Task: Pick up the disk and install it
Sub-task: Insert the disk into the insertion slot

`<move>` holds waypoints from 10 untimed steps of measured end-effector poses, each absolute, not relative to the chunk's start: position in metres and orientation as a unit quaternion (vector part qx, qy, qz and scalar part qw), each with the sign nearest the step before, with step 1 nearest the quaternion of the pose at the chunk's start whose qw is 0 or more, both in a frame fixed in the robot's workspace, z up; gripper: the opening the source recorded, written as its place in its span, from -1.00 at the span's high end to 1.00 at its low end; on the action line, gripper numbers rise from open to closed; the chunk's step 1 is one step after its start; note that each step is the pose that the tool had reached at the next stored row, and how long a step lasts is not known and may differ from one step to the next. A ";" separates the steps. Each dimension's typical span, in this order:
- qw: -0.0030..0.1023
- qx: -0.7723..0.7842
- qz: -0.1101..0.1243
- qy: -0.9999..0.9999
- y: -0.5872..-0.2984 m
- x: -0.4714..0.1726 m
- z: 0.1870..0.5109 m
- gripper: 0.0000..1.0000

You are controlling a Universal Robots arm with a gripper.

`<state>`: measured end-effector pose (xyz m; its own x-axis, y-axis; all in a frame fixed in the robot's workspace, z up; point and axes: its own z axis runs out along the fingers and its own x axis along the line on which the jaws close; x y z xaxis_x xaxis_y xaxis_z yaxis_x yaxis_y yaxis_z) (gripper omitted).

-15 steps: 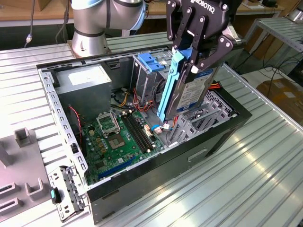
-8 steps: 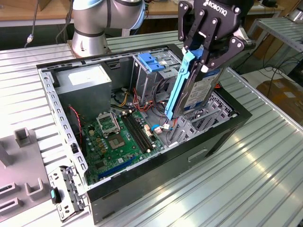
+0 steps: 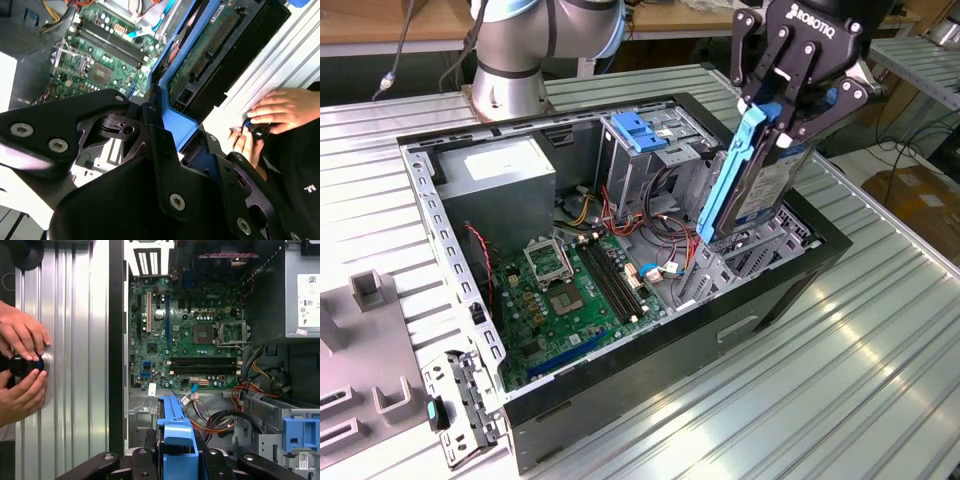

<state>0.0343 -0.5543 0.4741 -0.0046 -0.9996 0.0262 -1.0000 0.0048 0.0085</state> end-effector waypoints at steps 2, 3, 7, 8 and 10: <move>0.012 0.705 0.006 -0.709 -0.554 0.044 0.473 0.26; 0.012 0.705 0.006 -0.709 -0.554 0.050 0.472 0.26; 0.012 0.705 0.006 -0.709 -0.554 0.062 0.466 0.26; 0.012 0.705 0.006 -0.709 -0.554 0.062 0.464 0.26; 0.012 0.705 0.006 -0.709 -0.554 0.062 0.459 0.26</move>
